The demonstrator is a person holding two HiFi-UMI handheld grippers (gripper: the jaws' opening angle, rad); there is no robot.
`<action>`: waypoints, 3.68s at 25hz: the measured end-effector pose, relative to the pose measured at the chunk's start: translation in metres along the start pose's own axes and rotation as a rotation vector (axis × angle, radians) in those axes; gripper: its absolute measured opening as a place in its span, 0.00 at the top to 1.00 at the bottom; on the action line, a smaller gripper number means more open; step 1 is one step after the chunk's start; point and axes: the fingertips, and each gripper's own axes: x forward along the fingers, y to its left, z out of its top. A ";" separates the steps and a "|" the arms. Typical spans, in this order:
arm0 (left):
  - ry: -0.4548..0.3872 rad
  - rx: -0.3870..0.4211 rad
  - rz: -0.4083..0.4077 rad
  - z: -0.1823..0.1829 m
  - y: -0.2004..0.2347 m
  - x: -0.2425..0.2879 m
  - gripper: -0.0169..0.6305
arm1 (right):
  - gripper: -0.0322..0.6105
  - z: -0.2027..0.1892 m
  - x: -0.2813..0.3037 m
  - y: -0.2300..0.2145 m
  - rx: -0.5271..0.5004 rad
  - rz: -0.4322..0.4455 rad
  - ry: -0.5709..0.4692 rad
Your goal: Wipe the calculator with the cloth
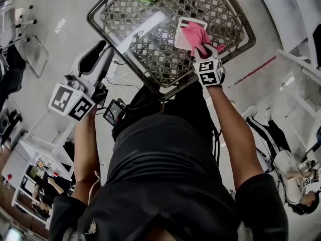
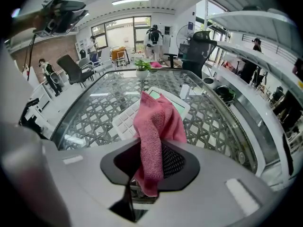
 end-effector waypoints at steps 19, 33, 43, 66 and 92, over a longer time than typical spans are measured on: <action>0.017 0.009 -0.020 -0.001 -0.004 0.009 0.71 | 0.82 -0.012 -0.010 -0.012 0.404 -0.121 -0.002; 0.028 0.002 -0.019 -0.013 -0.011 0.006 0.71 | 0.82 0.014 0.009 0.034 0.245 -0.062 0.002; 0.032 0.007 -0.029 -0.014 -0.013 0.008 0.71 | 0.82 0.023 0.015 0.054 0.171 0.017 -0.011; -0.041 -0.008 -0.027 -0.001 0.009 -0.004 0.71 | 0.81 0.021 0.019 0.101 0.021 0.219 0.152; -0.088 -0.015 -0.051 0.023 0.038 -0.005 0.71 | 0.81 0.053 -0.026 0.075 0.025 0.137 0.127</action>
